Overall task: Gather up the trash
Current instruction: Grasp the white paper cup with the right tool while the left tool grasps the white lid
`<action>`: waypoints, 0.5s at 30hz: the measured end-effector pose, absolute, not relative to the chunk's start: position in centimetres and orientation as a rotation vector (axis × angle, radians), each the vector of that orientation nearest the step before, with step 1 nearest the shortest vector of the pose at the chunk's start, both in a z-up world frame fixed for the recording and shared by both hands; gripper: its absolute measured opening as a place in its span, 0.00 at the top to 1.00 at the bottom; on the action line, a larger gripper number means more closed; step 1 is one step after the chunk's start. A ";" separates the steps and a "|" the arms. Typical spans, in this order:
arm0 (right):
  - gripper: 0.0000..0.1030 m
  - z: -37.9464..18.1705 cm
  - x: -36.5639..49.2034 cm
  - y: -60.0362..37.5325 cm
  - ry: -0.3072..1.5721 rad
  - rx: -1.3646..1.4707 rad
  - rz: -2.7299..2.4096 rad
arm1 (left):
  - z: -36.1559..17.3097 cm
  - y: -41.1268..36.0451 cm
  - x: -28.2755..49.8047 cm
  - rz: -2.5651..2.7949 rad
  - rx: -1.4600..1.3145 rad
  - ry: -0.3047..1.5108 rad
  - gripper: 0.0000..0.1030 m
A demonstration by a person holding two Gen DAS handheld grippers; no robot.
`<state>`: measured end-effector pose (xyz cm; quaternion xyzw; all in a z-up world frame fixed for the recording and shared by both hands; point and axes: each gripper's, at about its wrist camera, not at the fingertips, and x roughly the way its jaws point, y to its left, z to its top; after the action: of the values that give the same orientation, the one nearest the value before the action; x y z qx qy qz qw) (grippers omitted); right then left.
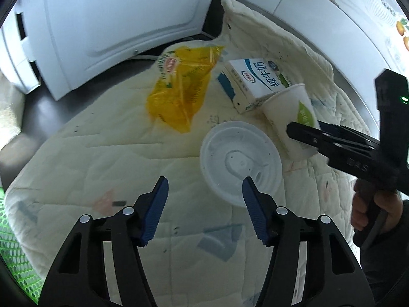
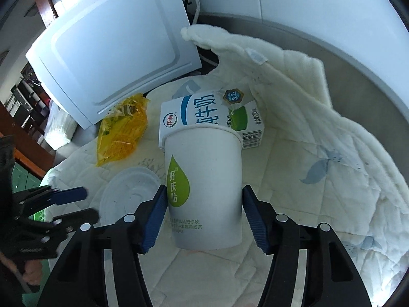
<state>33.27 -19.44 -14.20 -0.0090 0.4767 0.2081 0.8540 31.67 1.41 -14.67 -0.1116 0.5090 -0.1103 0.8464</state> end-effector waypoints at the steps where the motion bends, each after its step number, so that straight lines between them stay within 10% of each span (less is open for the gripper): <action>1: 0.45 -14.0 33.0 -19.7 0.996 -0.019 0.437 | -14.9 1.1 32.0 -0.240 -0.236 1.078 0.47; 15: 0.45 -12.6 30.8 -21.6 0.951 -0.021 0.432 | -17.2 0.3 34.2 -0.252 -0.311 1.102 0.81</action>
<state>30.83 -21.56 -12.60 -0.0100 0.4540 0.2065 0.8667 34.24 0.33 -17.17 -0.1468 0.5201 -0.1190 0.8329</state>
